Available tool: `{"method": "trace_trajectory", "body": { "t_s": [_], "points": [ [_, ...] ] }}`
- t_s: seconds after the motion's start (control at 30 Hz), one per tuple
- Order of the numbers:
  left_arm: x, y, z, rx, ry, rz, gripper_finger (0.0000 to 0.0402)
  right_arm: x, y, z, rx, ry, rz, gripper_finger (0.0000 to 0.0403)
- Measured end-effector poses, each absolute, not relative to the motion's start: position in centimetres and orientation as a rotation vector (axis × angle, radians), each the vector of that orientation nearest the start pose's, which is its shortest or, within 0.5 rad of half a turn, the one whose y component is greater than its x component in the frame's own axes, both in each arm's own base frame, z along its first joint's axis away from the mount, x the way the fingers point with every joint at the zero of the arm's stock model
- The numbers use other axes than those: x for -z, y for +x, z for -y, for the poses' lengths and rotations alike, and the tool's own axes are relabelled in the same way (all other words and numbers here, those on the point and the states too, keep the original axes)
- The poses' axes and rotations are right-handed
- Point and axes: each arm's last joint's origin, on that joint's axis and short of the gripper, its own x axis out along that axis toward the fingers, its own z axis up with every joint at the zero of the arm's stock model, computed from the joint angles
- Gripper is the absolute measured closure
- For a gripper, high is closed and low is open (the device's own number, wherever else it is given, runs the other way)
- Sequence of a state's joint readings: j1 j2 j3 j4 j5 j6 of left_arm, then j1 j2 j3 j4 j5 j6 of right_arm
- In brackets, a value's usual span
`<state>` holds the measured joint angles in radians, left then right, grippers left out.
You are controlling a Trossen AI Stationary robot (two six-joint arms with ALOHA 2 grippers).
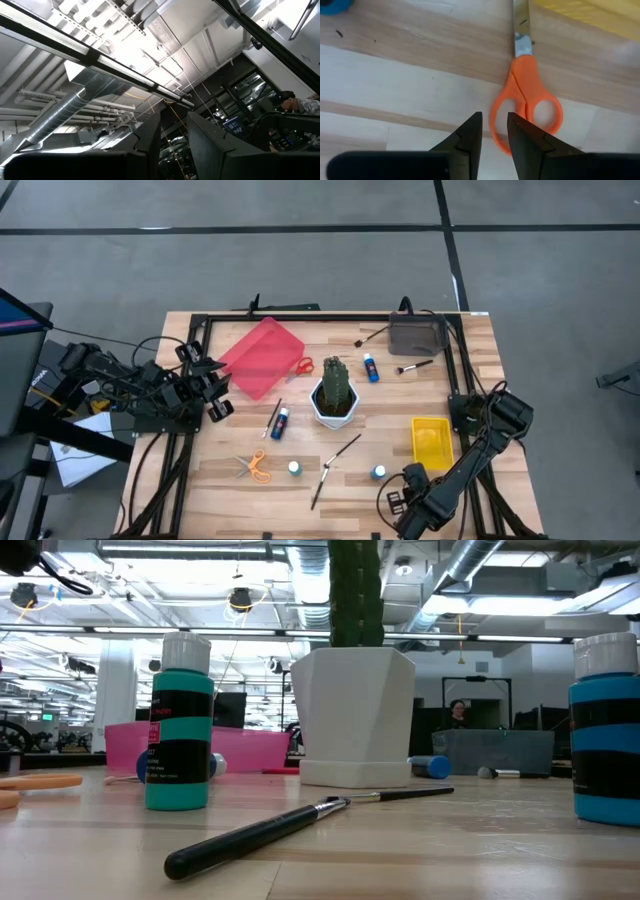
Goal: Pick & Place Paint Supplies
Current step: Put the orange scissors into the pink bin
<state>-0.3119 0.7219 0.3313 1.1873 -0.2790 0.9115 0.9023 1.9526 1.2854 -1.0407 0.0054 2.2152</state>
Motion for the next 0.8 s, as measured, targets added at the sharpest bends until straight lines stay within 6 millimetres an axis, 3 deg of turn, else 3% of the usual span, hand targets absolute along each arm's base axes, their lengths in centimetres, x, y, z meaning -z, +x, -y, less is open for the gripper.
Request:
{"method": "trace_trajectory", "body": {
  "t_s": [0.8],
  "points": [
    [-30.85,13.38,3.48,-0.312,0.634,0.709,0.0314,-14.21,20.73,-26.50,1.125,0.884,-1.287,0.0317]
  ]
}}
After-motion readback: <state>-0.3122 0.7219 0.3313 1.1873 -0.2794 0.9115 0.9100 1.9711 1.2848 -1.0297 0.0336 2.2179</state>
